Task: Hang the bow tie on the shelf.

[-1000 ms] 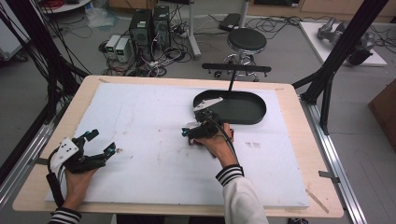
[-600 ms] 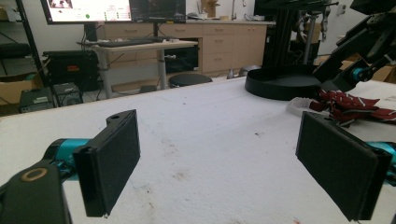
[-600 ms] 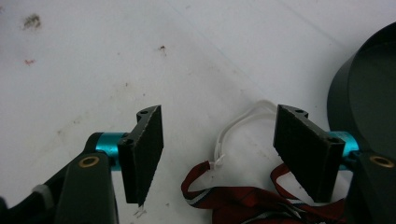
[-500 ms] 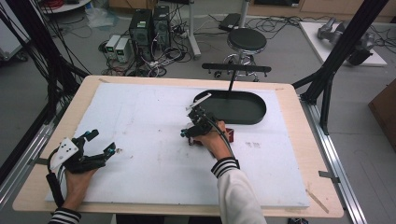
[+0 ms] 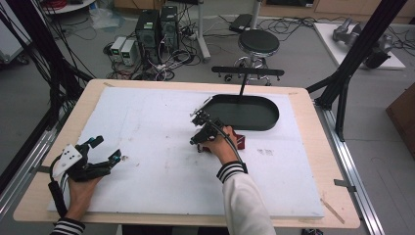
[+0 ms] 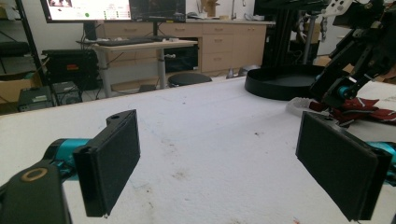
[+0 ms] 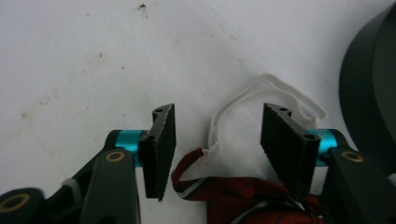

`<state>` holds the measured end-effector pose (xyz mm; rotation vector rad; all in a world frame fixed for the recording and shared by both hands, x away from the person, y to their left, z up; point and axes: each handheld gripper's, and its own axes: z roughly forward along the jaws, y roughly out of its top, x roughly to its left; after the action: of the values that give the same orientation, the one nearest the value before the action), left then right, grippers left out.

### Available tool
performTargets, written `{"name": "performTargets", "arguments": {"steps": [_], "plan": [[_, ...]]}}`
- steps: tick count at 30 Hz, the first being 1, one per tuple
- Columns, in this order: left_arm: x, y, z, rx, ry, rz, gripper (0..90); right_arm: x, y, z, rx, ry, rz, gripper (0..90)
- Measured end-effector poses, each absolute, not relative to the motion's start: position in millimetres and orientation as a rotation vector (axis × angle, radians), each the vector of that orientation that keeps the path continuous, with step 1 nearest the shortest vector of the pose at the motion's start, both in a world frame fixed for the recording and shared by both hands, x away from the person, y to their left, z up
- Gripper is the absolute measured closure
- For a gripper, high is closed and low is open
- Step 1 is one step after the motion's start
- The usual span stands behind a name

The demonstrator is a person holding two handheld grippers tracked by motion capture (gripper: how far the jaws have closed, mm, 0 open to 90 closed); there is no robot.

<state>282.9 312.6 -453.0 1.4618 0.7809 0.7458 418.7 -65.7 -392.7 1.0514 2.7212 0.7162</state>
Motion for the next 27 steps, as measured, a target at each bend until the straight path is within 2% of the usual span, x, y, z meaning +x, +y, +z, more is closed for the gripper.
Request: {"name": "performTargets", "arguments": {"steps": [14, 19, 27], "plan": [[283, 313, -453, 1.463, 0.779, 0.746, 14.1, 424, -58, -404, 1.062, 2.776, 0.603, 57.9], [283, 312, -453, 1.463, 0.781, 0.747, 14.1, 425, -58, -405, 1.067, 2.789, 0.585, 64.7], [283, 313, -453, 1.466, 0.782, 0.745, 14.1, 426, -58, -407, 1.073, 2.803, 0.564, 67.5]]}}
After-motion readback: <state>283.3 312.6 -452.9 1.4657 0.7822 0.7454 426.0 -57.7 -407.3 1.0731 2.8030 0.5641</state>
